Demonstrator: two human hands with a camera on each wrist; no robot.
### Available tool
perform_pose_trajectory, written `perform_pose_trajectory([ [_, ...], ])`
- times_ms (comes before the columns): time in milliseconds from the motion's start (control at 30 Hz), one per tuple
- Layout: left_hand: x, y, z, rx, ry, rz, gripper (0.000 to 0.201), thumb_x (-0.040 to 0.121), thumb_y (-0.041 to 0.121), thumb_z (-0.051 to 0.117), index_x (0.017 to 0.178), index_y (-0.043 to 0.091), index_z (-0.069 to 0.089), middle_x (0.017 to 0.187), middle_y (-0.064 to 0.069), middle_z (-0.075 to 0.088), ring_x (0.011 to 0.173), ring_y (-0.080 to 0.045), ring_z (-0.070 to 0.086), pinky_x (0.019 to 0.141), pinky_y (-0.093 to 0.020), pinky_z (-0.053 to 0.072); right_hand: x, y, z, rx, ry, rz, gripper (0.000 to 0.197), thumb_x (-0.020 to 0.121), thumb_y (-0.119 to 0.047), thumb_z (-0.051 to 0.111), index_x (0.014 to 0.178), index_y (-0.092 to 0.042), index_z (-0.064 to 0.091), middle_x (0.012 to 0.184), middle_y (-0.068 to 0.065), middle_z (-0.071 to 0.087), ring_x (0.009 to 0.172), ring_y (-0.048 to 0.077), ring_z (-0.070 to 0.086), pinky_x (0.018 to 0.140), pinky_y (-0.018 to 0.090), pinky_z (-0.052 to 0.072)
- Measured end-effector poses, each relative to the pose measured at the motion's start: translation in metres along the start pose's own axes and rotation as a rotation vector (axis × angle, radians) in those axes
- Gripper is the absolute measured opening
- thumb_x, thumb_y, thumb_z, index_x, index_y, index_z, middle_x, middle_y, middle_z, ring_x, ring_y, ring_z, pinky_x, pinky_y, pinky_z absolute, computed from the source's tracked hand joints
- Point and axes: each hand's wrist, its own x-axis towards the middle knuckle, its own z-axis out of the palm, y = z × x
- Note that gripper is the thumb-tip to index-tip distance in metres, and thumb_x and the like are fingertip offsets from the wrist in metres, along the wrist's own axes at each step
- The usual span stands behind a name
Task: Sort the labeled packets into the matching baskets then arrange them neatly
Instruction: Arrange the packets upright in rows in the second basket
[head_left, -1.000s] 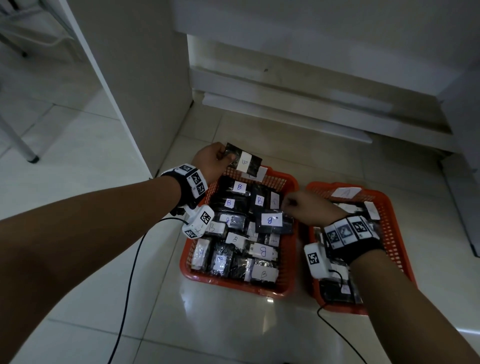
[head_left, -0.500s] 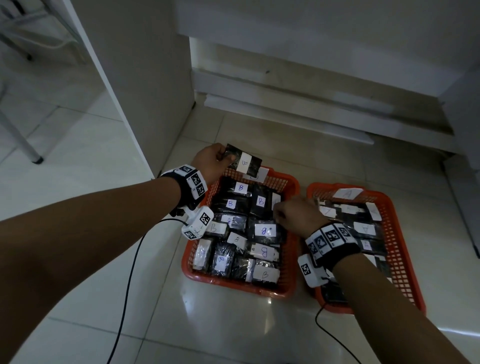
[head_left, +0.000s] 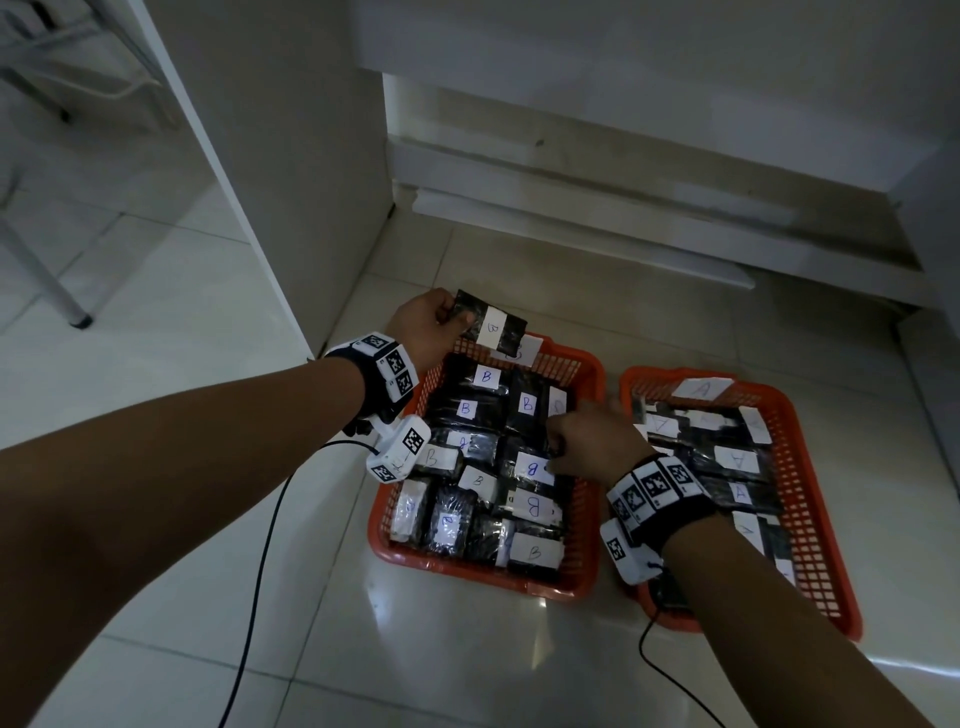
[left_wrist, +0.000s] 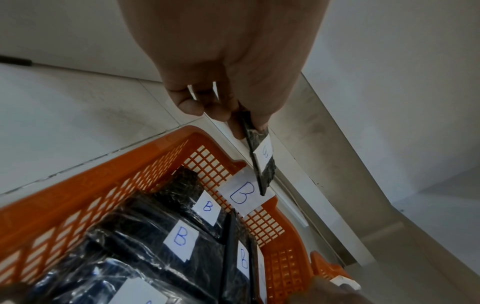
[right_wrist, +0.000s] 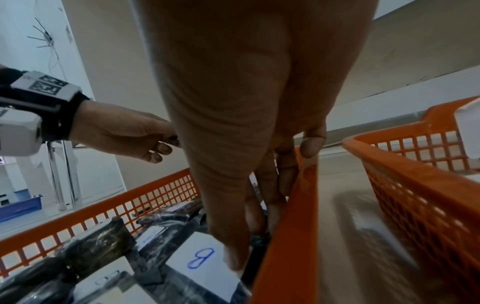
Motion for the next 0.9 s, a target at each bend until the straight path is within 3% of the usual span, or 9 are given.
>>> perform_pose_trajectory([
  [200,-0.001,-0.003,-0.002,-0.01,-0.004,-0.004,0.026,0.098,0.043,0.063,0.098,0.016,0.065,0.097,-0.002,0.07,0.087,-0.018,0.065,0.067,-0.023,0.044,0.008,0.002,0.004,-0.023,0.004,0.0,0.025,0.084,-0.05,0.074,0.089,-0.028,0.063,0.087,-0.009,0.063,0.104,0.02,0.052,0.107,0.051,0.028],
  [367,-0.002,-0.003,-0.002,0.0,-0.042,0.022,0.024,0.098,0.04,0.064,0.093,0.016,0.064,0.093,-0.003,0.071,0.083,-0.018,0.065,0.063,-0.022,0.043,0.012,0.003,0.005,0.038,0.045,0.0,0.023,0.086,-0.05,0.072,0.087,-0.031,0.06,0.085,-0.012,0.062,0.103,0.019,0.055,0.104,0.05,0.035],
  [467,-0.004,-0.003,-0.002,-0.02,-0.081,0.024,0.022,0.098,0.037,0.066,0.096,0.015,0.066,0.092,-0.001,0.071,0.082,-0.016,0.065,0.061,-0.021,0.041,0.014,0.005,0.001,0.302,0.165,0.015,0.022,0.089,-0.052,0.071,0.09,-0.034,0.059,0.082,-0.017,0.061,0.088,0.011,0.06,0.089,0.041,0.05],
  [567,-0.004,-0.004,-0.003,-0.026,-0.112,0.026,0.02,0.097,0.039,0.066,0.097,0.019,0.067,0.092,0.003,0.071,0.083,-0.013,0.066,0.063,-0.021,0.041,0.017,-0.002,-0.016,0.668,0.345,0.08,0.024,0.094,-0.039,0.074,0.111,-0.03,0.059,0.095,-0.016,0.062,0.085,0.002,0.06,0.072,0.027,0.047],
  [633,-0.003,-0.003,-0.006,-0.006,-0.173,0.02,0.021,0.098,0.043,0.065,0.095,0.023,0.066,0.09,0.006,0.071,0.082,-0.01,0.065,0.063,-0.022,0.041,0.025,-0.01,-0.029,0.834,0.403,0.179,0.028,0.096,-0.041,0.072,0.117,-0.029,0.059,0.102,-0.015,0.066,0.089,0.001,0.063,0.068,0.023,0.047],
  [700,-0.003,-0.003,-0.007,0.046,-0.248,0.001,0.026,0.098,0.048,0.063,0.095,0.022,0.066,0.089,0.006,0.07,0.081,-0.01,0.065,0.064,-0.024,0.041,0.036,-0.017,-0.034,0.971,0.362,0.258,0.026,0.097,-0.042,0.071,0.114,-0.026,0.061,0.101,-0.011,0.071,0.088,0.005,0.068,0.067,0.027,0.052],
  [767,-0.002,-0.006,-0.009,0.086,-0.279,-0.016,0.031,0.098,0.051,0.061,0.096,0.021,0.067,0.089,0.004,0.069,0.081,-0.012,0.065,0.064,-0.025,0.042,0.049,-0.022,-0.033,1.144,0.327,0.335,0.021,0.098,-0.032,0.072,0.11,-0.019,0.063,0.097,0.001,0.075,0.082,0.016,0.073,0.07,0.035,0.061],
  [833,-0.002,-0.013,-0.013,0.096,-0.258,-0.034,0.032,0.097,0.052,0.061,0.097,0.02,0.068,0.089,0.004,0.07,0.08,-0.012,0.065,0.063,-0.024,0.042,0.061,-0.027,-0.029,1.253,0.319,0.366,0.014,0.098,-0.023,0.071,0.105,-0.013,0.065,0.087,0.006,0.075,0.077,0.02,0.07,0.074,0.037,0.059],
  [900,-0.002,-0.021,-0.017,0.106,-0.223,-0.046,0.036,0.097,0.052,0.062,0.108,0.019,0.071,0.098,0.004,0.071,0.086,-0.012,0.065,0.07,-0.025,0.046,0.07,-0.03,-0.027,1.262,0.282,0.354,0.009,0.098,-0.02,0.069,0.094,-0.012,0.07,0.077,0.006,0.071,0.073,0.02,0.066,0.074,0.038,0.055],
])
